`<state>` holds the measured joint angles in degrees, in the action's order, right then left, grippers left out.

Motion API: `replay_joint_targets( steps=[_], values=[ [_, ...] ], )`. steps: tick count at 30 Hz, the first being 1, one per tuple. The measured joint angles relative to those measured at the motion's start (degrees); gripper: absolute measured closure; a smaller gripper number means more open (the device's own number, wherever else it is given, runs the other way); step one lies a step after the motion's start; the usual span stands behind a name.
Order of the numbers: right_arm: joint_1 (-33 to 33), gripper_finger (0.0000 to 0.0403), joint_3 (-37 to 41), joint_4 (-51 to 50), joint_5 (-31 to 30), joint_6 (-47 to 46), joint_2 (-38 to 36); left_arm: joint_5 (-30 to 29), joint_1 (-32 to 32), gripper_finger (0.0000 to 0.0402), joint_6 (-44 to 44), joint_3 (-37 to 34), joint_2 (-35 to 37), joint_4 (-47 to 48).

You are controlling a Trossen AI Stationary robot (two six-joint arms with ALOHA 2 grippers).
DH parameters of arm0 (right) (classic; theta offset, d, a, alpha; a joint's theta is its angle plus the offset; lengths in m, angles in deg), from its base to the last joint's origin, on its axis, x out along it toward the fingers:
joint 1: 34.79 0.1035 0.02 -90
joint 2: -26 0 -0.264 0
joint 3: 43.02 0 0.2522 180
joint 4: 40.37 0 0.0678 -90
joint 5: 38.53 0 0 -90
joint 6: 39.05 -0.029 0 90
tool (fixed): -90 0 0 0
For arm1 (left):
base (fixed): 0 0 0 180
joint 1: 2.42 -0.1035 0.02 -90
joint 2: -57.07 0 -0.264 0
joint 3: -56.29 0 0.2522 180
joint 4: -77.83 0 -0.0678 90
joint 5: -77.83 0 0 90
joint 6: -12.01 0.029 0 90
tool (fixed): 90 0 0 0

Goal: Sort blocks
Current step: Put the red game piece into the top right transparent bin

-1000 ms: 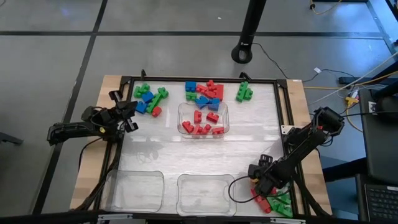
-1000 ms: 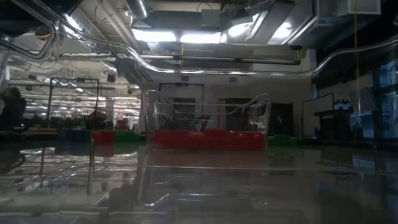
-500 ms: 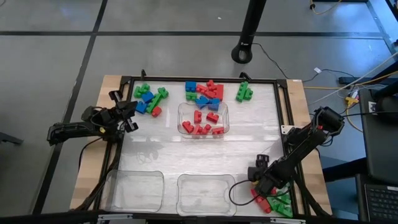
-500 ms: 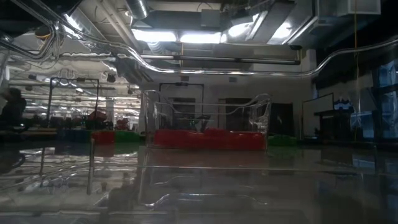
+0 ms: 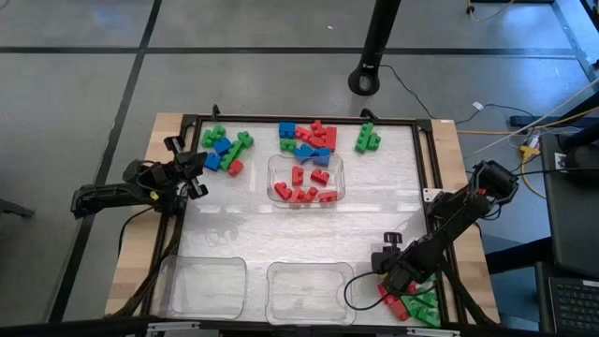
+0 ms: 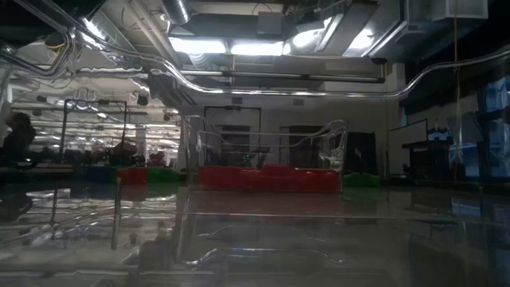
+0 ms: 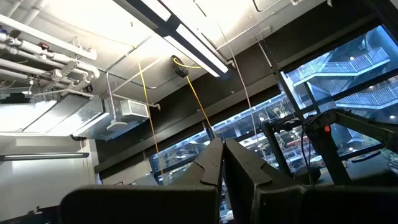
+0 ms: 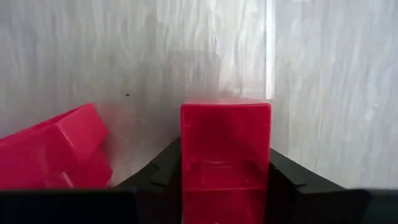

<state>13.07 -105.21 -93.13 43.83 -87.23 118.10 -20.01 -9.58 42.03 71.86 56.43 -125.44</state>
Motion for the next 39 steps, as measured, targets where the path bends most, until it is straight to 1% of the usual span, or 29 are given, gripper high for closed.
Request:
replay_joint_targets(
  steps=[4, 7, 10, 13, 15, 18, 21, 23, 27, 31, 36, 39],
  values=[
    [0.00, 0.0267, -1.71, -2.45, -0.02, 0.15, -1.09, 0.00, -0.01, 0.0396, 0.00, 0.00, 0.00, -0.01],
    [-0.02, 0.0267, -4.79, -6.96, -1.77, 0.05, -2.09, 0.00, -0.02, 0.0396, 0.10, 0.00, 0.00, -0.01],
    [-0.43, 0.0267, -9.05, -12.96, -5.22, 0.26, -3.04, 0.00, 0.00, 0.0396, 0.15, 0.00, 0.00, -0.03],
    [-1.66, 0.0267, -13.53, -18.01, -10.03, 1.76, -4.16, 0.00, 0.00, 0.0396, 0.16, 0.00, 0.00, -0.02],
    [-2.78, 0.0267, -16.44, -19.53, -13.82, 4.62, -4.73, 0.00, -0.02, 0.0396, 0.17, 0.00, 0.00, -0.01],
    [-5.59, 0.0265, -20.41, -19.88, -19.49, 12.41, -5.17, 0.00, -0.01, 0.0396, 0.17, 0.00, 0.00, -0.05],
    [-9.34, 0.0265, -23.44, -19.13, -24.25, 21.18, -5.17, 0.00, 0.00, 0.0396, 0.17, 0.00, 0.00, -0.08],
    [-12.88, 0.0264, -24.59, -17.17, -25.39, 27.66, -5.17, 0.00, 0.00, 0.0396, 0.17, 0.00, 0.00, -0.11],
    [-21.05, 0.0264, -24.81, -12.61, -25.18, 40.40, -5.17, 0.00, -0.02, 0.0396, 0.20, 0.00, 0.00, -0.09],
    [-29.59, 0.0264, -24.81, -9.28, -24.97, 51.06, -4.96, 0.00, -0.01, 0.0396, 0.22, 0.00, 0.00, -0.09],
    [-39.47, 0.0263, -24.81, -0.90, -23.26, 61.90, -4.93, 0.00, 0.00, 0.0396, 0.53, 0.00, 0.00, -0.12],
    [-44.23, 0.0263, -24.81, 4.11, -21.26, 66.03, -4.62, -0.01, 0.00, 0.0396, 0.44, 0.00, 0.00, -0.09]
  ],
)
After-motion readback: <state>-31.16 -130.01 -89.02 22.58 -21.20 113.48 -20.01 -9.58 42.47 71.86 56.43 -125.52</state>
